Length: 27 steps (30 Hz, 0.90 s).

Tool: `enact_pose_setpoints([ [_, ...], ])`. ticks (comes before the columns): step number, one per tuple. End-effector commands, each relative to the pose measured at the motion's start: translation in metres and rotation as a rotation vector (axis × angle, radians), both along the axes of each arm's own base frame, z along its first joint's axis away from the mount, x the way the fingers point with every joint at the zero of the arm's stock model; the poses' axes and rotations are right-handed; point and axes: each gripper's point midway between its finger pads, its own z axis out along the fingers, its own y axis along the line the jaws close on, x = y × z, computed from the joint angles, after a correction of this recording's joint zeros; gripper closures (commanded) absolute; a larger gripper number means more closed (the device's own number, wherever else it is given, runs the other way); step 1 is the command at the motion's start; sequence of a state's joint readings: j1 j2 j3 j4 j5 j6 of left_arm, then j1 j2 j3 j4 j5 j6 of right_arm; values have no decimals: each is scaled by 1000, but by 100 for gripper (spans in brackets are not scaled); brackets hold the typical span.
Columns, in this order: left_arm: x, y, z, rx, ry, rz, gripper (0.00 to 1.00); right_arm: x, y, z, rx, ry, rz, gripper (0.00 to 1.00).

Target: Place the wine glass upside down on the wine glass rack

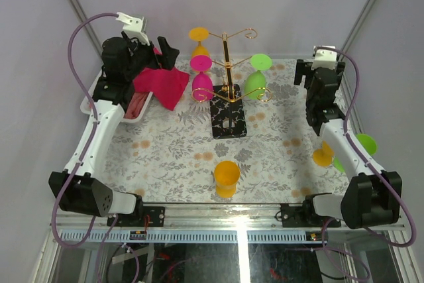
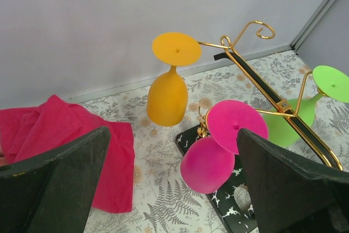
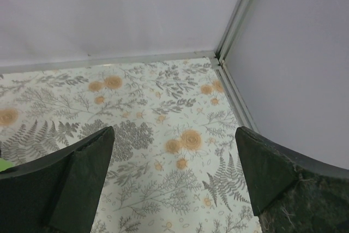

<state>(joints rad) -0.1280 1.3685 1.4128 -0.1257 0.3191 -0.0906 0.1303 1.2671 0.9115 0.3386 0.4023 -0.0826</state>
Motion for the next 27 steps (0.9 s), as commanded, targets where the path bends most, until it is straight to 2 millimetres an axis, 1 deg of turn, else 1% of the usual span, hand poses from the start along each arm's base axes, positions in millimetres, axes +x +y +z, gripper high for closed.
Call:
enact_pose_setpoints([
  [1,-2,3,2,-21,1,0,0,11,7,23,-29,19,47,1],
  [3,-4,0,-10,-43,12,-12,0,11,8,20,-54,32,65,1],
  [6,-4,3,-32,-50,34,10,0,6,1,36,16,-9,5,1],
  [7,-4,3,-36,-46,40,10,0,8,3,41,37,-17,14,1],
  [8,-4,2,-38,-44,43,9,0,9,5,42,44,-4,22,1],
  [10,-2,3,-41,-39,50,9,0,10,4,39,39,53,10,1],
  [13,0,4,-44,-29,43,12,0,8,-6,30,-5,133,-38,1],
  [17,2,7,-44,-14,27,25,0,-3,-14,32,-29,156,-70,1],
  [19,4,6,-45,-14,23,26,0,-8,-13,28,-7,177,-73,0],
  [23,7,6,-45,9,25,15,0,-16,-14,15,16,237,-89,2],
  [27,2,6,-43,32,25,9,0,-23,-14,13,51,271,-106,4],
])
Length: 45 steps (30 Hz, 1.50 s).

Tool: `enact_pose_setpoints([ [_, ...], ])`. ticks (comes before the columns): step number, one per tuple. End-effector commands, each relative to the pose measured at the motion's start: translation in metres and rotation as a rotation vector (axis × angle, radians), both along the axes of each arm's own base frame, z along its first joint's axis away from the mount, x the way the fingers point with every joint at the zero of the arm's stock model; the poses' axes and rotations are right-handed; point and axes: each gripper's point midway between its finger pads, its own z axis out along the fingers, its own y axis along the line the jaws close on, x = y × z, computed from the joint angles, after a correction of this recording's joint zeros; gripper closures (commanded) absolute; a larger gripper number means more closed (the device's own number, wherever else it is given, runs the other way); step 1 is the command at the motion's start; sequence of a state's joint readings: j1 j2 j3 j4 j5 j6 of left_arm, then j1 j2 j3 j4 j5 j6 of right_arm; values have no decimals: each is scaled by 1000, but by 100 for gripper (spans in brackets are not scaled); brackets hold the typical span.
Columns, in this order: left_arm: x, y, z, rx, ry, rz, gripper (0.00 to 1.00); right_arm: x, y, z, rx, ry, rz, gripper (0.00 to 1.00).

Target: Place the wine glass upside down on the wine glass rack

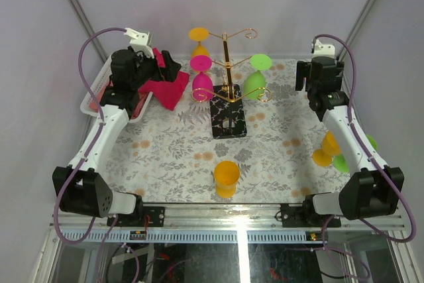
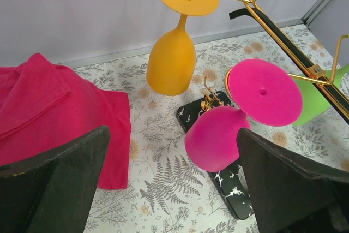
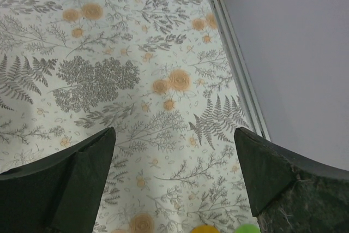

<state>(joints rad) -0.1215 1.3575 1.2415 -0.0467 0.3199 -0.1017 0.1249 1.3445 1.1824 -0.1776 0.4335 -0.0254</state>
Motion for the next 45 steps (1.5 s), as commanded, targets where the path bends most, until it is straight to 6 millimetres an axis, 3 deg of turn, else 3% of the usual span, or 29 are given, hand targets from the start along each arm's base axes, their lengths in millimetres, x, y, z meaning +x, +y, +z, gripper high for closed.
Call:
enact_pose_setpoints([
  [1,0,5,17,32,-63,4,0,-13,-11,28,37,-24,-88,4],
  [8,-6,5,26,13,-87,5,0,-56,-32,33,19,36,-205,1],
  [18,-7,4,22,-3,-76,8,0,-108,-23,-7,123,186,-211,1],
  [23,-6,4,19,1,-69,6,0,-128,-15,-21,232,216,-269,11],
  [34,-3,3,13,0,-55,0,0,-136,-13,-71,276,320,-358,18],
  [41,-1,0,13,-21,-44,-4,0,-131,-15,-65,252,309,-335,18],
  [45,-2,0,17,-23,-52,-6,0,-139,-14,-79,245,360,-341,18],
])
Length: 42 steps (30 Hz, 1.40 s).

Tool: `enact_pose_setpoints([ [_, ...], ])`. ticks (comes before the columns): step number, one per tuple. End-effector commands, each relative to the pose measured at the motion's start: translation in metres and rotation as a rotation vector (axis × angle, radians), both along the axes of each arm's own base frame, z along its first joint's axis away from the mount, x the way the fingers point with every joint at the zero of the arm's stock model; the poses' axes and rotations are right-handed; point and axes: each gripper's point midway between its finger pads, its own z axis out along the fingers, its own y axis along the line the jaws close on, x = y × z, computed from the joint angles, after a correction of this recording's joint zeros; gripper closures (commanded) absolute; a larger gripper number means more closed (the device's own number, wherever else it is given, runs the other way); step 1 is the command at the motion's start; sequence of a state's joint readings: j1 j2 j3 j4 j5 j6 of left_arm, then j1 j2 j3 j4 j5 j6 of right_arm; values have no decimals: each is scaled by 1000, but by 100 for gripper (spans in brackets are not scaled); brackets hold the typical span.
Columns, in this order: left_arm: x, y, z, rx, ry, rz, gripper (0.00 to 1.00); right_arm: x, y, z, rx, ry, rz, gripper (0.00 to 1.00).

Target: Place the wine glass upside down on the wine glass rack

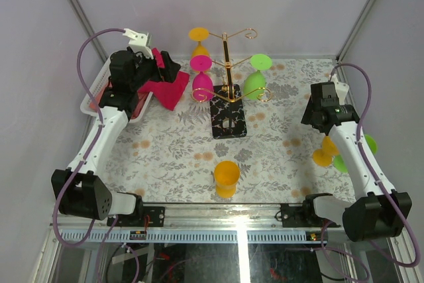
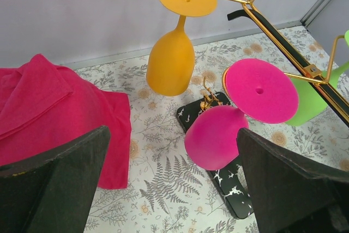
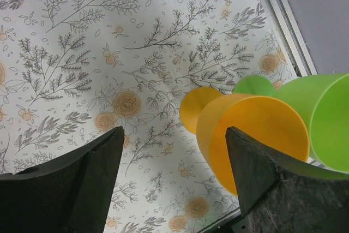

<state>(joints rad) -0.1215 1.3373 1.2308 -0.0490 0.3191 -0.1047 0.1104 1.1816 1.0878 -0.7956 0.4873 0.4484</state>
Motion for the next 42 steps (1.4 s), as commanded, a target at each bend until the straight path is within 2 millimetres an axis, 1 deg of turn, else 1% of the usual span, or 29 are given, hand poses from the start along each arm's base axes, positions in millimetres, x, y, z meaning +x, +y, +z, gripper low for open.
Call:
enact_pose_setpoints([
  [1,3,0,14,-17,-47,-5,0,-4,-1,-5,2,5,-9,18],
  [3,3,1,14,-12,-46,1,0,-8,-1,-10,9,11,-9,18],
  [8,1,1,12,-16,-44,-3,0,-14,-3,-16,-2,19,-16,19],
  [9,0,0,11,-18,-42,-5,0,-14,-3,-17,-4,21,-13,21],
  [10,0,0,11,-19,-43,-5,0,-13,-3,-17,-4,22,-10,25],
  [11,0,0,11,-21,-43,-5,0,-12,-3,-16,-4,19,-5,32],
  [12,0,0,11,-21,-44,-5,0,-10,-3,-12,-5,10,-1,43],
  [13,-1,0,12,-22,-45,-7,0,-8,-2,-9,-8,5,5,52],
  [16,-2,-1,14,-27,-48,-11,0,0,-4,6,-27,-15,24,74],
  [18,-2,-2,17,-35,-51,-13,0,5,-5,19,-41,-32,37,87],
  [20,-2,-2,22,-50,-51,-9,0,15,-5,39,-54,-70,57,98],
  [21,-2,-2,26,-61,-51,-5,0,21,-5,52,-61,-96,66,100],
  [23,-1,-3,32,-95,-36,3,0,36,-3,80,-70,-160,95,100],
  [26,1,-6,47,-184,9,17,0,62,7,132,-67,-299,175,100],
  [27,2,-7,50,-216,33,26,0,70,10,152,-73,-359,203,100],
  [29,3,-7,62,-290,67,42,0,87,15,193,-94,-498,258,100],
  [31,3,-7,75,-400,105,51,0,100,26,230,-97,-630,326,100],
  [34,1,-8,89,-520,138,-6,0,113,53,280,-62,-840,459,100],
  [37,2,-2,98,-623,164,-11,0,120,80,320,-30,-1023,585,100],
  [38,1,1,102,-649,160,-12,0,121,90,332,-32,-1074,619,100],
  [40,1,5,110,-697,146,-13,0,123,112,348,-55,-1140,691,100],
  [42,1,5,120,-750,142,-26,0,123,145,360,-114,-1196,783,100],
])
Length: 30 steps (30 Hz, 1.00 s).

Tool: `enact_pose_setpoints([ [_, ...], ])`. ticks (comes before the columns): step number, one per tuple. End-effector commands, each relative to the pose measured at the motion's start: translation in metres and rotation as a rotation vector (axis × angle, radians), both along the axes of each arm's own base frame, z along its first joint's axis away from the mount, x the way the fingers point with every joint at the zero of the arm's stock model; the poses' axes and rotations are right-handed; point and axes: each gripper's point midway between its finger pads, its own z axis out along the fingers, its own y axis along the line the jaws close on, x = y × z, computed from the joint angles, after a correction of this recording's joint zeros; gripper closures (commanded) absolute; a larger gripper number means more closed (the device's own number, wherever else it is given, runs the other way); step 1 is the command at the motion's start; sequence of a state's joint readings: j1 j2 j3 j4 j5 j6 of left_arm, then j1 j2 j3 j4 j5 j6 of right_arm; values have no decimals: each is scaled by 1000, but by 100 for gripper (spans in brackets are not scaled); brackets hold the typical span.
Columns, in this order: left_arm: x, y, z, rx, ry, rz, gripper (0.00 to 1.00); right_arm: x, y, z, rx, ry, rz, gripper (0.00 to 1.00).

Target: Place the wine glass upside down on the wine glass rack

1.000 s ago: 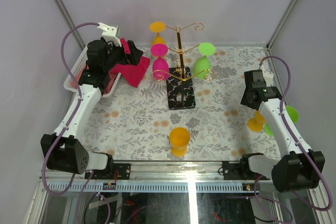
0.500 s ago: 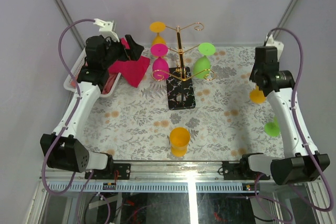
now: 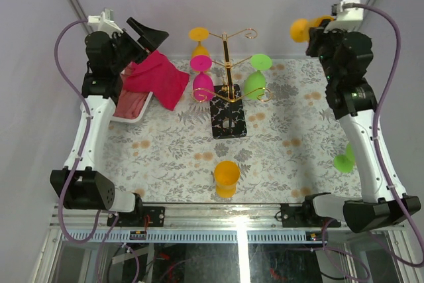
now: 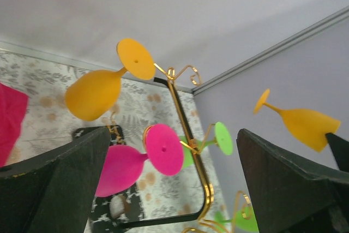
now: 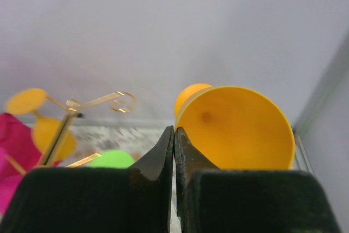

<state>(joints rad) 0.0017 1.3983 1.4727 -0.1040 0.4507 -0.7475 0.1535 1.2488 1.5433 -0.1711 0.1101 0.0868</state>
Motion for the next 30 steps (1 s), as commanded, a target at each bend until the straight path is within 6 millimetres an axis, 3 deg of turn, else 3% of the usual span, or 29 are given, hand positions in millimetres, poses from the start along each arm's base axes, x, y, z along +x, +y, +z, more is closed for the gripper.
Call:
enact_pose_setpoints([
  [1,-4,-7,35,-191,-41,-61,0,-5,79,83,-127,-367,219,100],
  [10,-8,-9,73,-595,-16,-103,0,14,180,79,-169,-548,361,100],
  [16,-6,2,94,-665,-17,-31,0,12,254,70,-147,-584,480,100],
  [21,-2,1,93,-692,-6,-32,0,1,307,68,-143,-610,562,100],
  [30,-2,0,62,-714,77,33,0,-10,342,64,-144,-654,616,100],
])
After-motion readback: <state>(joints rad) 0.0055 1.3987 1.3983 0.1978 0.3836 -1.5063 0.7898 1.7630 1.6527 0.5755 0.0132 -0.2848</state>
